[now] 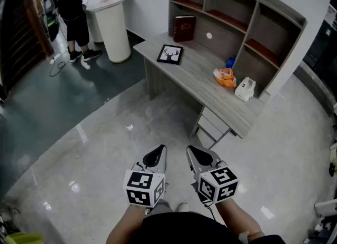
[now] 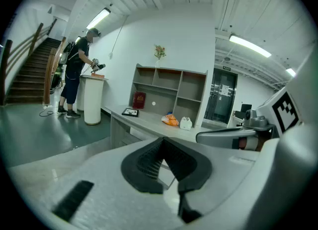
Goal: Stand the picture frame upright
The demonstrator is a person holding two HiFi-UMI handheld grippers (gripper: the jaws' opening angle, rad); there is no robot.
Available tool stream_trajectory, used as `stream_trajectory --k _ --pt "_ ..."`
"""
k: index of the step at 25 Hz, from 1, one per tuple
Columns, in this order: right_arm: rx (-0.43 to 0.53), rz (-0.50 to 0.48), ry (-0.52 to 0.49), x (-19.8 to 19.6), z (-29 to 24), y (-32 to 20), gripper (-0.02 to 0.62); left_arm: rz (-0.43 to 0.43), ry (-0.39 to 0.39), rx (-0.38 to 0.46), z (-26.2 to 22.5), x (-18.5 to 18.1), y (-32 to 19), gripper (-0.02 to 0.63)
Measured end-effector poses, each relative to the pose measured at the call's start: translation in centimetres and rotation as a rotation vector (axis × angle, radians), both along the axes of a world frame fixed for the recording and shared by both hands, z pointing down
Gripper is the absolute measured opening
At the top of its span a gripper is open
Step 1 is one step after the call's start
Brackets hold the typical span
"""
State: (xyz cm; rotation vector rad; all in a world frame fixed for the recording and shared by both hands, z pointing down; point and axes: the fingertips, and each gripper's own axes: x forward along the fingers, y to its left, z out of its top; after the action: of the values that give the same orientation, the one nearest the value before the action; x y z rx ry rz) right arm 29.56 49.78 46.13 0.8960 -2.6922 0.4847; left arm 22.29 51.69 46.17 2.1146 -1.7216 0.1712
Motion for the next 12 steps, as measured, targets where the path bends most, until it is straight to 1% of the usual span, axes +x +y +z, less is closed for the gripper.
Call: stream_trajectory --k 3,7,12 --pt "-0.013 0.01 -0.007 -0.2 0.2 -0.4 -0.002 0.003 0.001 -0.003 0.1 -0.2 -0.3 -0.002" --pt "-0.041 0.018 -0.042 -0.7 0.1 -0.9 -0.002 0.0 0.006 -0.005 0.4 -0.6 -0.5 -0.002" --pt "-0.04 0.015 -0.035 -1.7 0.1 -1.5 -0.002 0.002 0.01 -0.002 0.1 -1.6 -1.1 -0.002"
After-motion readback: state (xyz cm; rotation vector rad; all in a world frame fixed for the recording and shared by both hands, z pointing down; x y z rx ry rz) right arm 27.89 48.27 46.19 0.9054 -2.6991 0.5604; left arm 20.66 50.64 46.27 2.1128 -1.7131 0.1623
